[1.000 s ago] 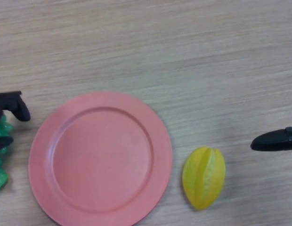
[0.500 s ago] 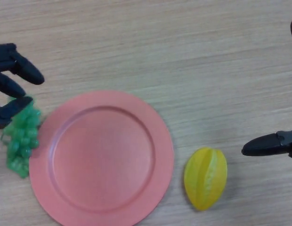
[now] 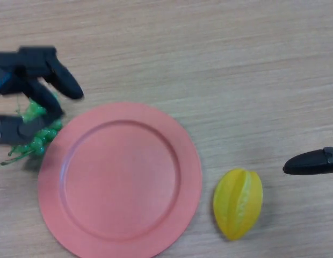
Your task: Pick up the green grapes and place it on the plate
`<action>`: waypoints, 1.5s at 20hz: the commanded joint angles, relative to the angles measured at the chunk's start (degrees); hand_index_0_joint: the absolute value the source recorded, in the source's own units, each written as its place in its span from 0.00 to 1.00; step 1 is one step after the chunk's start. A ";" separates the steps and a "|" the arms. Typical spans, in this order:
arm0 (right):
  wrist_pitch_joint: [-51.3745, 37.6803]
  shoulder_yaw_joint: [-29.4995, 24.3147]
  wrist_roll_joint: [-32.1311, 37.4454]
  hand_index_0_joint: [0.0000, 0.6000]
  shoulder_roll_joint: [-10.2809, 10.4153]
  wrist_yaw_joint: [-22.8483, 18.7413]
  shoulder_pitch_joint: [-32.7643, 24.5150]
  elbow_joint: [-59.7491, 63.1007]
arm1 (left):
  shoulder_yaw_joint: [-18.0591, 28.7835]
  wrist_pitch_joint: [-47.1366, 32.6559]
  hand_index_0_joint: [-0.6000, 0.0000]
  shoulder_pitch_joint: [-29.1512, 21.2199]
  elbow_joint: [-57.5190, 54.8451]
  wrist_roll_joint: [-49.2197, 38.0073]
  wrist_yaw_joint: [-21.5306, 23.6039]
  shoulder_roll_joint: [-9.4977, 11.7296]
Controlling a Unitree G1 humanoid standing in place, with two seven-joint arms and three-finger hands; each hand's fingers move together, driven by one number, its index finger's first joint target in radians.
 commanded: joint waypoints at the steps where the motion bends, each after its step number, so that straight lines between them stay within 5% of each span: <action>1: -6.54 -1.97 0.55 0.00 -1.41 -0.88 -0.85 -2.79 | 4.48 -4.20 0.33 -2.03 -1.93 -0.16 6.44 2.25; 4: -7.33 -0.47 -1.63 0.00 -0.82 -0.17 -0.65 -2.27 | 4.72 -7.94 0.99 1.31 3.66 2.11 14.99 1.81; 16: -6.27 1.52 -2.60 0.00 -0.01 -0.26 -1.17 -2.40 | 3.08 -18.41 1.00 -0.44 27.06 10.49 23.86 6.18; 30: -5.79 0.33 -0.91 0.00 -0.35 -0.53 -1.53 -1.75 | -4.44 -21.08 1.00 -3.29 37.97 18.20 27.55 3.66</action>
